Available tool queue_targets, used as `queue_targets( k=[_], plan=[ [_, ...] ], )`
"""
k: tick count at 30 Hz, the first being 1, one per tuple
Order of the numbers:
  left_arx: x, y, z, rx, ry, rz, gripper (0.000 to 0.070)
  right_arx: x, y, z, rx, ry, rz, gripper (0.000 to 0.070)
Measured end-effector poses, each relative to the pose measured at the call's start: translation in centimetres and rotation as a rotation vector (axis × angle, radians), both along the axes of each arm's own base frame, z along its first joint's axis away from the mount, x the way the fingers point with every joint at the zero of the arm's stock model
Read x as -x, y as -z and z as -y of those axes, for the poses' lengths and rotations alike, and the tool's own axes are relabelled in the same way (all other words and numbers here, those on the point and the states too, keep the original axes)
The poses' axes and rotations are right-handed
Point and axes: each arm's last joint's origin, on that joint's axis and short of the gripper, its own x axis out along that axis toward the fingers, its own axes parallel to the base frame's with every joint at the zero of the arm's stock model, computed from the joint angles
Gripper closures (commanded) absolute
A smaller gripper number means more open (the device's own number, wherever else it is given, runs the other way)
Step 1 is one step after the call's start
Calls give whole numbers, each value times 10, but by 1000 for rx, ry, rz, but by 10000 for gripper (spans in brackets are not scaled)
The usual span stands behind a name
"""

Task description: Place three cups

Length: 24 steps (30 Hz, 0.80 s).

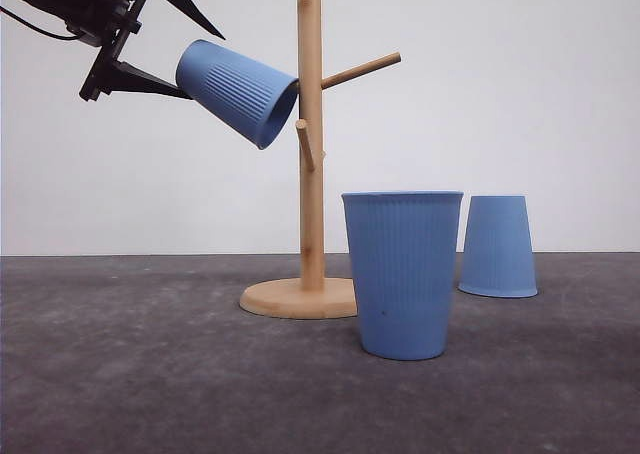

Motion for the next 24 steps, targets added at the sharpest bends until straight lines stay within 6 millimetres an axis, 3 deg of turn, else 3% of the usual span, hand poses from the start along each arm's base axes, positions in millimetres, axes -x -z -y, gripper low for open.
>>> queue_targets(
  k=[4, 10, 13, 24],
  plan=[
    [0, 0, 0, 0, 0, 0, 98, 0, 0, 0, 0, 0, 0, 276],
    [0, 0, 0, 0, 1, 0, 92, 0, 0, 0, -4, 3, -2, 276],
    [0, 0, 0, 2, 6, 0, 57, 0, 0, 0, -6, 4, -2, 276],
    [8, 11, -6, -93, 42, -45, 57, 0, 0, 0, -6, 4, -2, 276]
  ],
)
